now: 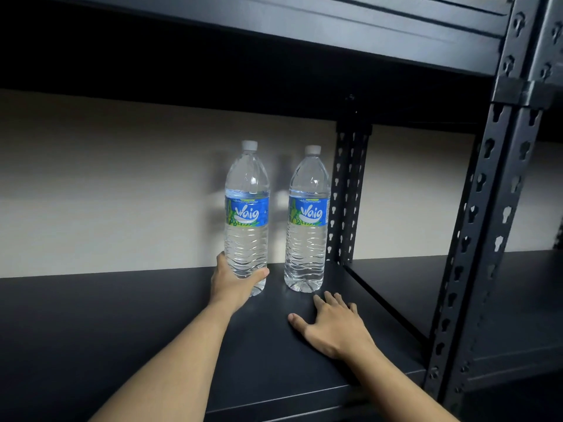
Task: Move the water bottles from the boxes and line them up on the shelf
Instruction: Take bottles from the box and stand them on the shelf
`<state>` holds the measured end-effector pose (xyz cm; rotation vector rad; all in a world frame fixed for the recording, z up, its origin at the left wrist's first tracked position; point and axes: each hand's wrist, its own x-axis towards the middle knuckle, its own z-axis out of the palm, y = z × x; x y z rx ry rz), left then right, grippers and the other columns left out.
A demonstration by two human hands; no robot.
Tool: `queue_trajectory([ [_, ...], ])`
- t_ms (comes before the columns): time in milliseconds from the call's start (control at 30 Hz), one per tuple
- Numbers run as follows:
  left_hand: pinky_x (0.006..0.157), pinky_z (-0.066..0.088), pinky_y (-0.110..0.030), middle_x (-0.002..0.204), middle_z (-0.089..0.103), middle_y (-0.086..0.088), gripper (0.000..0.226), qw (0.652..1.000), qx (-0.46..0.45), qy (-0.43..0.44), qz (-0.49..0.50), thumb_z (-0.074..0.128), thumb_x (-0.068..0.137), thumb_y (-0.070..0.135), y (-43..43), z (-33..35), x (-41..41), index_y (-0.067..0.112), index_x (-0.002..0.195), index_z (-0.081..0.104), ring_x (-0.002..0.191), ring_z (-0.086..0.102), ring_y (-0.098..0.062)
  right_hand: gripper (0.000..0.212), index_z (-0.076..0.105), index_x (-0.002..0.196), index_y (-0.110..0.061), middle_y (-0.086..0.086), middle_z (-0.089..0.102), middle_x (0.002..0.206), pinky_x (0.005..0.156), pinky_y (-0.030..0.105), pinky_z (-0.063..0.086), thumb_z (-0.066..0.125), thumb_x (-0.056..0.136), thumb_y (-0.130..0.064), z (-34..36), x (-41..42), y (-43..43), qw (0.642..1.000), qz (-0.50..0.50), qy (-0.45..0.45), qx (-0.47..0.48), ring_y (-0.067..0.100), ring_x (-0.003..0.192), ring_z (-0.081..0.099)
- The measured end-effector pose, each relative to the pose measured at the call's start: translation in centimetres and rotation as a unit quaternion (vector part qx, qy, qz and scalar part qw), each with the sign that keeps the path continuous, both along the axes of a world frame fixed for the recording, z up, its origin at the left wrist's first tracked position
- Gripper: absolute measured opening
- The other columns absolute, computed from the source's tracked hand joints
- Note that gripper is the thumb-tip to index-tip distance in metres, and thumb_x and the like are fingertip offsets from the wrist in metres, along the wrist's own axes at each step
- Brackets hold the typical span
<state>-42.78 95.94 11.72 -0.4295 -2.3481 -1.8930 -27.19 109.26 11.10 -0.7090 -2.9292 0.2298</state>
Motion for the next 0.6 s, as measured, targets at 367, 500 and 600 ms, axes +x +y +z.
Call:
queue_trajectory([
  [367,0.085,0.039,-0.024,0.129,0.056,0.001,0.083,1.000,-0.003,0.005,-0.011,0.086,0.069,0.037,-0.02,-0.45,-0.57,0.020,0.134,0.037,0.115,0.053,-0.018,0.087,0.031,0.152,-0.015,0.009,0.026,0.161,0.121,0.044,0.012,0.030,0.089,-0.074,-0.02,-0.02,0.00,1.000,-0.001,-0.002,0.003,0.025,0.151,0.013],
  [500,0.082,0.039,-0.023,0.128,0.056,0.001,0.082,1.000,-0.003,0.011,-0.012,0.086,0.069,0.036,0.03,-0.47,-0.55,0.020,0.134,0.038,0.109,0.052,-0.015,0.088,0.030,0.153,-0.015,0.009,0.023,0.162,0.121,0.045,0.011,0.030,0.089,-0.075,-0.09,-0.07,0.06,1.000,-0.002,-0.003,0.000,0.024,0.152,0.010],
  [600,0.082,0.038,-0.023,0.129,0.055,-0.001,0.082,1.000,-0.004,0.013,-0.007,0.086,0.069,0.035,0.08,-0.42,-0.41,0.019,0.134,0.037,0.111,0.051,-0.016,0.088,0.030,0.153,-0.015,0.009,0.022,0.163,0.121,0.045,0.011,0.030,0.089,-0.075,-0.09,-0.09,0.02,1.000,-0.002,-0.003,0.000,0.024,0.152,0.010],
])
